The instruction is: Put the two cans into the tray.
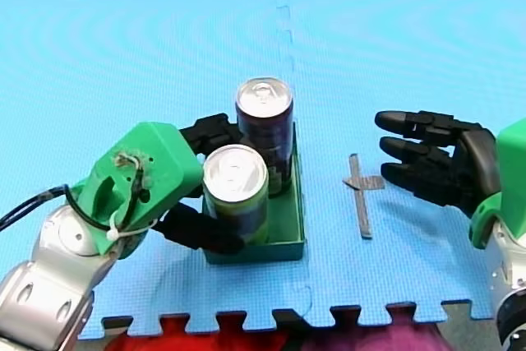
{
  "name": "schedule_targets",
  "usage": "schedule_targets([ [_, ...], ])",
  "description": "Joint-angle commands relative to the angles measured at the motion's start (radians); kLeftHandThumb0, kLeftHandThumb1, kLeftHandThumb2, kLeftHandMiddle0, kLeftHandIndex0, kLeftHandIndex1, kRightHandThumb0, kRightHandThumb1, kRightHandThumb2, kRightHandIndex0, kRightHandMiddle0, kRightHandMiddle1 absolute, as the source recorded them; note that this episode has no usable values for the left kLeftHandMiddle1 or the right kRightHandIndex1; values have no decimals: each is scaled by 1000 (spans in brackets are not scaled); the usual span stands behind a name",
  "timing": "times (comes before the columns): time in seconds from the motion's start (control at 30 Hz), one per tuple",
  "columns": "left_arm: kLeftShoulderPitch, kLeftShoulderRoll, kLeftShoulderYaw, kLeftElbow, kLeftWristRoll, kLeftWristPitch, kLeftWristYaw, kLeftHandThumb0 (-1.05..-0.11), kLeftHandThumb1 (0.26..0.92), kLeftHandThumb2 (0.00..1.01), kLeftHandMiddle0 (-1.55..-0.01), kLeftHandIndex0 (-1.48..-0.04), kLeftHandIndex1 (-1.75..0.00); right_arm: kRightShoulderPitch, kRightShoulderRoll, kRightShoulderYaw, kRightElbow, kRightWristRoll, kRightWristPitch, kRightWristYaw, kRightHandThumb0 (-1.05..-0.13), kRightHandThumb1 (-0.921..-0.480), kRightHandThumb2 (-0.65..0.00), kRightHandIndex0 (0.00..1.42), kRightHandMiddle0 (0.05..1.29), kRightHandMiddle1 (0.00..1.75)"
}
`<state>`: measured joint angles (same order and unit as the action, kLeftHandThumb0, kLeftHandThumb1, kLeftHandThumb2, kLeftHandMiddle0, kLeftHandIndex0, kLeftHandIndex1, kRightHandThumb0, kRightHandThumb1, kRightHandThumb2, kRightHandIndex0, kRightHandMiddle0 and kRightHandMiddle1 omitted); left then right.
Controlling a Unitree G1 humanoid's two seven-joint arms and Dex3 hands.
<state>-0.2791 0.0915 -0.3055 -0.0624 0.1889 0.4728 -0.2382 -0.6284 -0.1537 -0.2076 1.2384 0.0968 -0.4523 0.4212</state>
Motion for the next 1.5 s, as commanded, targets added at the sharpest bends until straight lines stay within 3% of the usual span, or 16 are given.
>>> schedule_targets([
  [0.0, -1, 2, 3, -7, -4, -1, -3, -197, 826, 13, -917, -570, -1746, 2, -6, -2, -2, 3, -4, 1, -630, -814, 0, 698, 1103, 6],
  [0.47, 5, 0, 14, -29, -20, 35, -15, -195, 825, 13, -919, -574, -1746, 7, -5, 0, -5, 0, -12, 0, -641, -818, -1, 712, 1104, 4],
  [0.83, 23, -4, 43, 76, -58, -40, -14, -199, 825, 13, -923, -576, -1746, 11, -4, 4, -10, -2, -14, -2, -636, -824, -2, 720, 1104, 3],
  [1.47, 20, 8, 42, 90, -69, -72, -15, -205, 821, 10, -926, -573, -1746, 12, -2, 6, -16, 1, -14, -3, -628, -826, 0, 716, 1106, 3],
])
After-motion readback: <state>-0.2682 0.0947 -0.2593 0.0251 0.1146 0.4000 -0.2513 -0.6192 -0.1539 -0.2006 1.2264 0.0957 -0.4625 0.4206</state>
